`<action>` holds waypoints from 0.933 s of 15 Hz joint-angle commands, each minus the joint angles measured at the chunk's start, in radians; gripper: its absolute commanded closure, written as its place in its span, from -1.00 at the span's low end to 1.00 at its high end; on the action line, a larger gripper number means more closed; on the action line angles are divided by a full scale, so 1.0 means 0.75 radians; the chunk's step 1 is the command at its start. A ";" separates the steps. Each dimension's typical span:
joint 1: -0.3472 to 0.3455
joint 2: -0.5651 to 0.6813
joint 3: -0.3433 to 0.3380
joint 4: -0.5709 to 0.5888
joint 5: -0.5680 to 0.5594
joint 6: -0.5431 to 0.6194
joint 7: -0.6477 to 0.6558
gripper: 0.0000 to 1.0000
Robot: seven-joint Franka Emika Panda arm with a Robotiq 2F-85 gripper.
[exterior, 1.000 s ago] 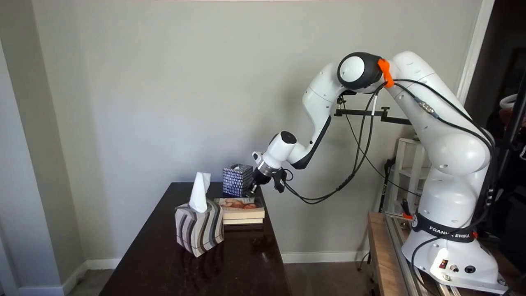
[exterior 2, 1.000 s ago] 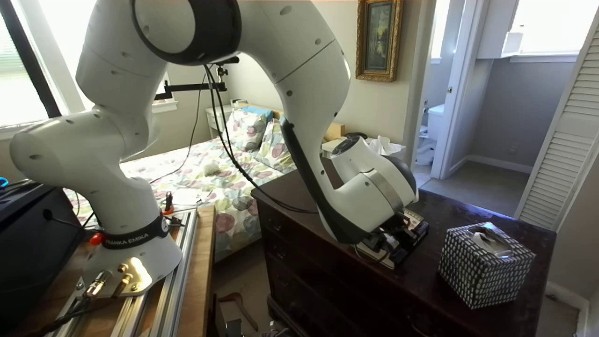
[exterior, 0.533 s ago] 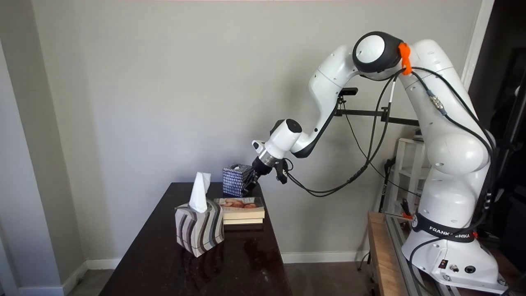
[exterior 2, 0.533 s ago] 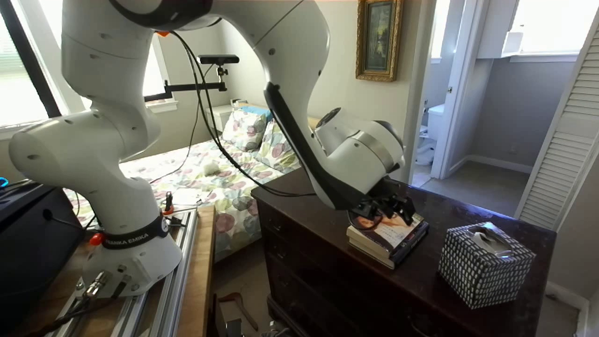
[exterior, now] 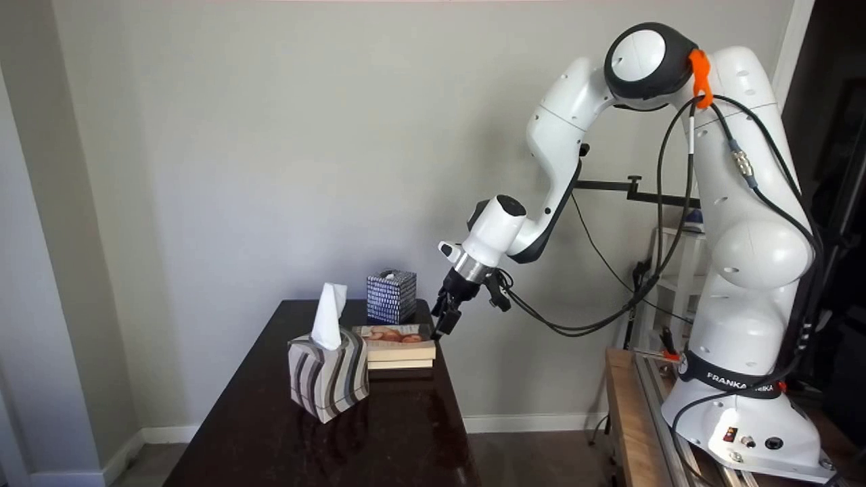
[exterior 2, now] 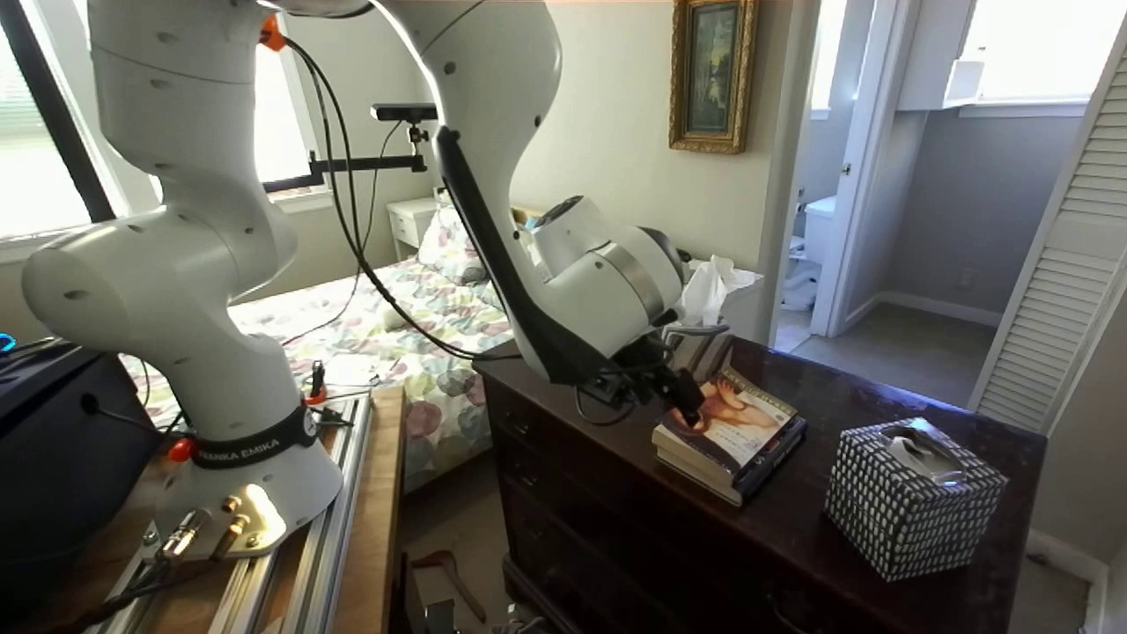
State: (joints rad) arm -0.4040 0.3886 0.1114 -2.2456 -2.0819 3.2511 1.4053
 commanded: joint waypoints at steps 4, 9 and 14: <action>0.179 -0.150 -0.179 -0.194 0.076 -0.017 -0.012 -1.00; 0.254 -0.209 -0.265 -0.236 0.115 -0.011 -0.005 -1.00; 0.269 -0.305 -0.334 -0.289 0.163 0.039 -0.005 -1.00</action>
State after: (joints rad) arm -0.2198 0.2392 -0.0966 -2.4019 -1.9965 3.2573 1.4057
